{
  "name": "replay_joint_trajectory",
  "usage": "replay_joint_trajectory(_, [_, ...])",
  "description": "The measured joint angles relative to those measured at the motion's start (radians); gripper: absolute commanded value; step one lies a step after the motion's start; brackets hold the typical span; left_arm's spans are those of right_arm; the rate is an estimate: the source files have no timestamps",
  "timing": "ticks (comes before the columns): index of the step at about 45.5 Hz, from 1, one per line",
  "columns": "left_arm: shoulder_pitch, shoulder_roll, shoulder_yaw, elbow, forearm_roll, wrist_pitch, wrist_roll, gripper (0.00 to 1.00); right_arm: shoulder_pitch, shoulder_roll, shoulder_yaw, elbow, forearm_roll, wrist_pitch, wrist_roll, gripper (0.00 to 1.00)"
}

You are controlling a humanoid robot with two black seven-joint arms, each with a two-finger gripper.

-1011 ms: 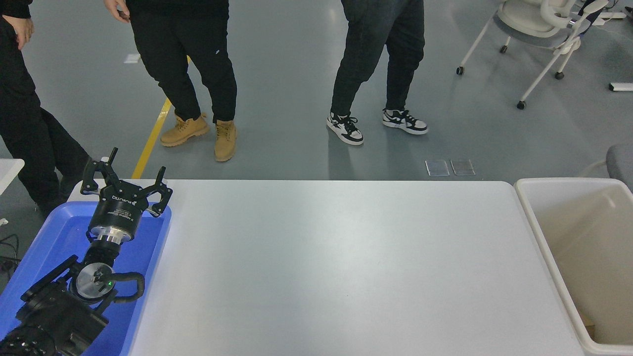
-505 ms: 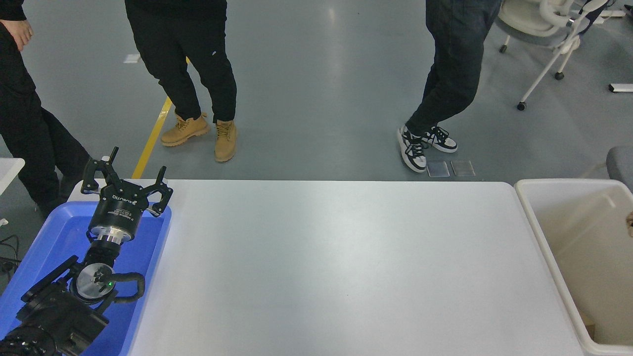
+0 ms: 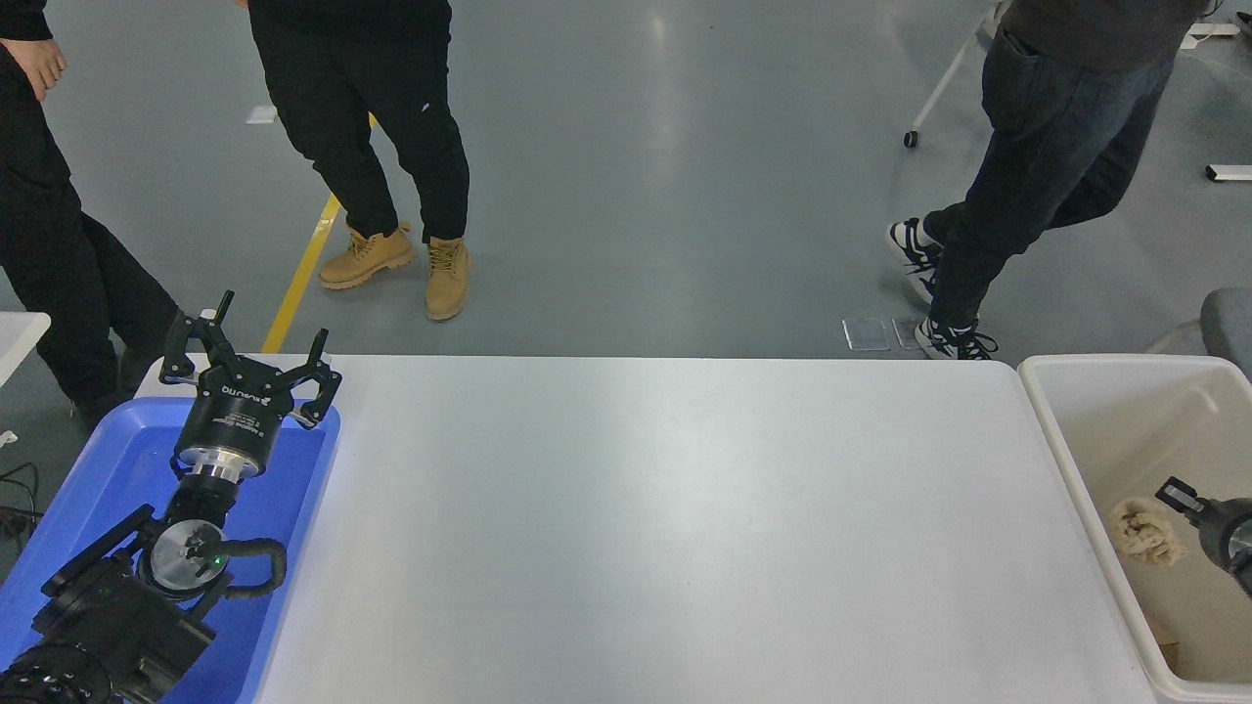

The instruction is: Pick up paper ball place in dustbin

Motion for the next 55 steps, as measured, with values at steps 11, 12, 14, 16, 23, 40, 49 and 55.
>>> replay_joint_trajectory(11, [-0.002,0.0,0.002,0.0,0.0,0.0,0.0,1.0,0.15,-0.052,-0.132,0.109,-0.027,0.01,0.009,1.0])
replay_joint_trajectory(12, [-0.002,0.0,0.002,0.0,0.0,0.0,0.0,1.0,0.184,-0.065,-0.155,0.142,-0.036,0.013,0.01,1.0])
replay_joint_trajectory(14, [-0.003,0.0,0.003,0.0,0.0,0.0,0.0,1.0,0.25,-0.092,-0.197,0.208,-0.057,0.018,0.01,1.0])
replay_joint_trajectory(16, [-0.003,0.0,0.003,0.0,0.0,0.0,0.0,1.0,0.34,-0.122,-0.245,0.294,-0.087,0.027,0.01,1.0])
replay_joint_trajectory(23, [-0.003,0.0,0.004,-0.001,0.0,0.0,0.001,1.0,0.689,-0.185,-0.411,0.617,-0.199,0.096,0.008,1.0])
replay_joint_trajectory(40, [-0.003,0.0,0.005,0.0,0.0,0.0,0.0,1.0,1.347,-0.079,-0.561,1.173,-0.171,0.474,0.006,1.0])
replay_joint_trajectory(49, [-0.002,0.0,0.005,0.0,0.0,0.0,0.0,1.0,1.494,0.041,-0.557,1.294,-0.069,0.607,0.008,1.0])
replay_joint_trajectory(55, [-0.002,0.0,0.005,0.0,0.0,0.0,0.0,1.0,1.549,0.092,-0.556,1.336,-0.036,0.648,0.009,1.0])
